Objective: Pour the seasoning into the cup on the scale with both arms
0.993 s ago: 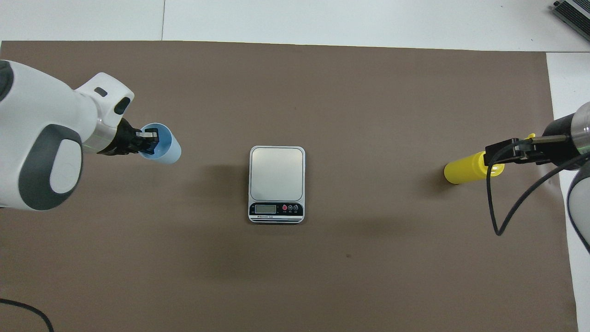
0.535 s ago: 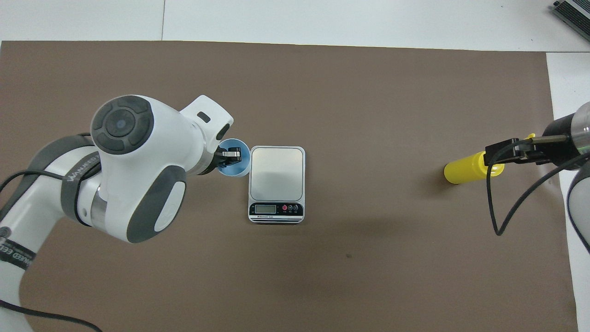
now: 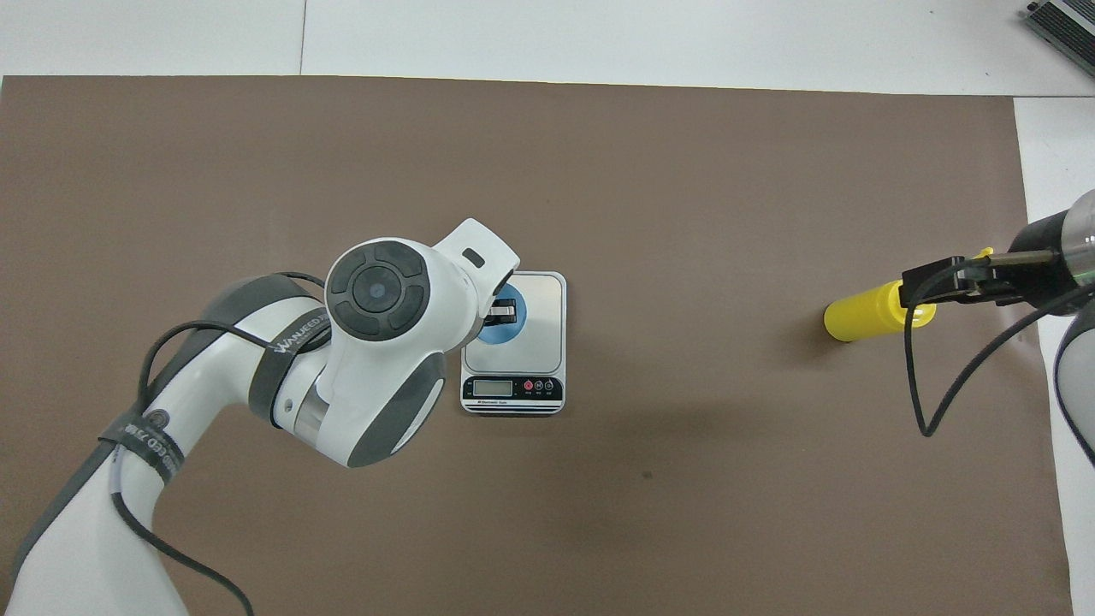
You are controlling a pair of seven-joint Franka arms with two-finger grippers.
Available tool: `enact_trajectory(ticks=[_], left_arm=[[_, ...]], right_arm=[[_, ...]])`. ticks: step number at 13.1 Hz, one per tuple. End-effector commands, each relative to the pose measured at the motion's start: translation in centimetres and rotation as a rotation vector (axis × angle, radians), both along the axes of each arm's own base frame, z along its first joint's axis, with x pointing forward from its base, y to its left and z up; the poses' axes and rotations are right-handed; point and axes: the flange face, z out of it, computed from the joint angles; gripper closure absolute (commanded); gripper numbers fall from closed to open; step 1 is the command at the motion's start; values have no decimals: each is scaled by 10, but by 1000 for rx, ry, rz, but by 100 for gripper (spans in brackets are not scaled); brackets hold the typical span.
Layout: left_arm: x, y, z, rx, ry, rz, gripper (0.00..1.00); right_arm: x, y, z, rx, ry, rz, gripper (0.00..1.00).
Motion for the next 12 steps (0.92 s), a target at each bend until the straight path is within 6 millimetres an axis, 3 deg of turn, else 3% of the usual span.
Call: enact_trajectory(ticks=[1, 5, 8, 10, 12], left_arm=[[-5, -4, -18, 11, -13, 12, 100], [-10, -12, -32, 7, -10, 7, 100], [-9, -16, -39, -5, -20, 20, 100], [-8, -17, -39, -6, -34, 14, 100], [-5, -14, -45, 13, -35, 8, 100]], right_arm=[[-7, -4, 1, 18, -8, -7, 0], [-5, -2, 2, 15, -23, -169, 1], [6, -7, 4, 7, -79, -225, 16], [15, -24, 1, 10, -90, -346, 16], [40, -36, -7, 9, -81, -482, 10]])
